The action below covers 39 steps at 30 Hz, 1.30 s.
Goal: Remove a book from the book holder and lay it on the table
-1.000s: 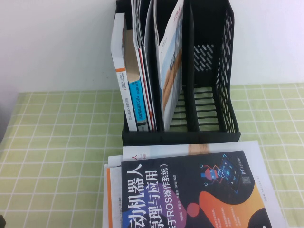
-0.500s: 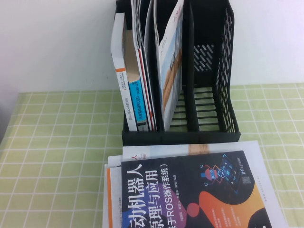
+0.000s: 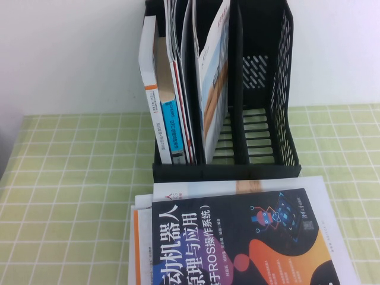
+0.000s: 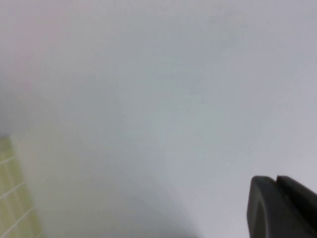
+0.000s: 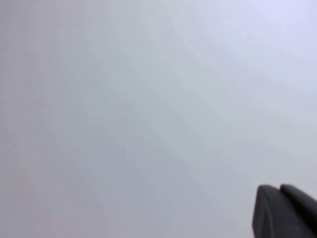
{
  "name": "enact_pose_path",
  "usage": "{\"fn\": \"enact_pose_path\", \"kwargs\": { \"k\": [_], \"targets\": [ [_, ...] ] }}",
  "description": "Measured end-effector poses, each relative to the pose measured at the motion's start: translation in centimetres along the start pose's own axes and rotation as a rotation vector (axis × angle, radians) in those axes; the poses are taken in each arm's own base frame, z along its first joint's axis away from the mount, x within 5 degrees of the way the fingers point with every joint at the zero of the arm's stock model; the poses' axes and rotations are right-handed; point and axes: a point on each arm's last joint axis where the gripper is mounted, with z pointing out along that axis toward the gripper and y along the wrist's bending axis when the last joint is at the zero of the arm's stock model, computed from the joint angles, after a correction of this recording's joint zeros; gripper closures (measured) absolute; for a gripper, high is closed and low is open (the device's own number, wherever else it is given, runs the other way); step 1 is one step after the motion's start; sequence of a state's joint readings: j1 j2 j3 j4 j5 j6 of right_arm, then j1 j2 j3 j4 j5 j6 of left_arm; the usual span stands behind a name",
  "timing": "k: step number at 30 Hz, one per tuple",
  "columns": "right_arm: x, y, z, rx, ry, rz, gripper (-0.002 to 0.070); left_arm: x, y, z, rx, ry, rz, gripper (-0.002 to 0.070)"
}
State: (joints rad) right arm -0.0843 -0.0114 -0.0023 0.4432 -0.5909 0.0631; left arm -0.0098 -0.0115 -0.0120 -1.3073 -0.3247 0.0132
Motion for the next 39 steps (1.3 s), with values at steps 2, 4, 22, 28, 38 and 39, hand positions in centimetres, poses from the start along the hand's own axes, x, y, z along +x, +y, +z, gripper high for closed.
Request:
{"fn": "enact_pose_path", "kwargs": {
  "k": [2,4,22,28,38,39],
  "targets": [
    [-1.3,1.2,0.4,-0.068,-0.038,-0.066,0.0673,-0.5,-1.7,-0.1,0.059,-0.018,0.036,0.0676],
    [-3.3,3.0,0.9,-0.149,-0.096,-0.145,0.0673,-1.2,-3.8,-0.3,0.134,-0.052,0.092,0.0676],
    [-5.3,7.4,9.4,-0.14,0.405,-0.52,0.0673,2.7,-11.5,6.3,0.018,0.595,0.917,0.0676],
    [-3.0,5.4,9.0,0.03,0.691,-0.482,0.0673,5.1,-8.0,8.7,-0.197,0.877,0.907,0.0676],
    [-0.9,5.9,6.9,0.097,0.986,-0.101,0.0673,8.2,-8.7,10.1,-0.011,0.959,0.792,0.0676],
    [-0.7,6.2,6.9,0.066,0.993,-0.079,0.0673,8.6,-8.9,10.1,0.045,0.965,0.804,0.0676]
  ]
}}
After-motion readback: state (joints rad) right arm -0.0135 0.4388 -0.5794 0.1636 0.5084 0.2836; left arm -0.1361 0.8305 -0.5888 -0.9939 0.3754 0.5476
